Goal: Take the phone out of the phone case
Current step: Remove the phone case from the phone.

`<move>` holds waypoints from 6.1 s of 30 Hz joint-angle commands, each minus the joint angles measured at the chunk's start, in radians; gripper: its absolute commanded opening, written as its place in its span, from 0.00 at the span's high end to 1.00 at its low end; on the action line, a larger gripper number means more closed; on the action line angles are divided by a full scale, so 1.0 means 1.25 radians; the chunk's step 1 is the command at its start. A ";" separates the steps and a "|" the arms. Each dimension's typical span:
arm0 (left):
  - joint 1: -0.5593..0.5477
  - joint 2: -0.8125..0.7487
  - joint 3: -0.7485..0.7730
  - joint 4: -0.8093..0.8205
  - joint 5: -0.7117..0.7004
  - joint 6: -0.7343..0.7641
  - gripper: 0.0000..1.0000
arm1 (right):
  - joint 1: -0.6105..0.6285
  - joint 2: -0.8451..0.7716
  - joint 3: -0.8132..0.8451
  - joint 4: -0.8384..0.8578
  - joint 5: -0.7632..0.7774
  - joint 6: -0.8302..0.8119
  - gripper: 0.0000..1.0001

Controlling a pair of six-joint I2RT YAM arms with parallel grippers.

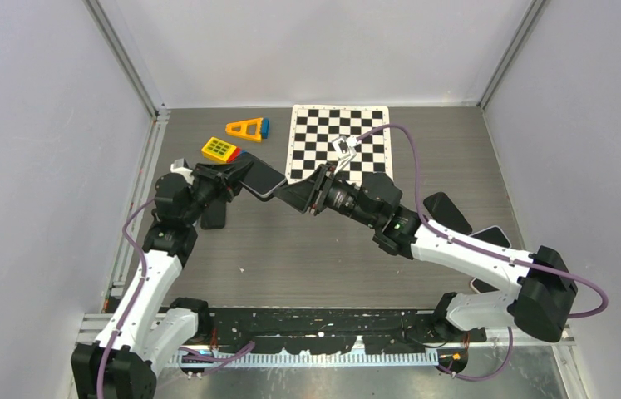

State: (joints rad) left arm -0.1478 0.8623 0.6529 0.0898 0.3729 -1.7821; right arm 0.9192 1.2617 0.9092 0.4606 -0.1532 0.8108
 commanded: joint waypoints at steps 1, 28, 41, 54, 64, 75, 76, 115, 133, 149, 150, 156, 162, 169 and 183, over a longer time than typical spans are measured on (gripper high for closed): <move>-0.008 -0.025 0.026 0.072 0.044 -0.006 1.00 | -0.003 0.023 0.002 0.037 0.091 0.051 0.51; -0.130 0.028 0.158 0.096 0.141 0.316 1.00 | -0.066 0.155 0.024 0.160 -0.044 0.242 0.41; -0.128 0.007 0.191 -0.016 0.030 0.395 1.00 | -0.103 0.036 -0.080 0.136 0.031 0.198 0.20; -0.119 0.014 0.176 -0.055 -0.085 0.331 1.00 | -0.136 -0.125 -0.120 0.185 -0.160 0.117 0.52; -0.097 0.032 0.039 0.066 -0.094 0.048 1.00 | -0.125 -0.071 -0.121 0.261 -0.238 0.143 0.74; -0.096 0.088 0.000 0.174 -0.021 -0.053 1.00 | -0.106 0.010 -0.092 0.263 -0.243 0.137 0.66; -0.096 0.093 -0.001 0.183 -0.017 -0.057 1.00 | -0.106 0.012 -0.096 0.258 -0.237 0.136 0.66; -0.098 0.106 0.083 0.302 0.139 -0.003 1.00 | -0.129 0.134 -0.074 -0.016 0.062 0.497 0.50; -0.099 0.110 0.107 0.288 0.338 0.210 1.00 | -0.135 0.122 -0.068 0.273 -0.056 0.395 0.58; -0.098 0.048 0.118 0.106 0.334 0.435 0.55 | -0.137 0.112 -0.049 0.311 -0.110 0.459 0.99; -0.097 0.038 0.118 0.069 0.318 0.469 0.41 | -0.137 0.107 -0.049 0.319 -0.105 0.472 0.99; -0.097 -0.024 0.089 -0.039 0.250 0.576 0.12 | -0.141 0.084 -0.063 0.320 -0.060 0.557 0.99; -0.095 -0.048 0.042 -0.039 0.238 0.610 0.11 | -0.143 0.077 -0.072 0.300 -0.031 0.634 0.99; -0.095 -0.030 0.016 0.032 0.260 0.606 0.32 | -0.143 0.101 -0.070 0.308 -0.045 0.719 0.99; -0.096 0.001 0.027 0.069 0.251 0.573 0.37 | -0.143 0.139 -0.068 0.361 -0.071 0.771 0.99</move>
State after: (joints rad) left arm -0.2676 0.8543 0.6689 0.1169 0.6819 -1.0527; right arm 0.7418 1.4353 0.8074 0.7631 -0.2302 1.7386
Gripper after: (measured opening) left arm 0.641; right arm 0.138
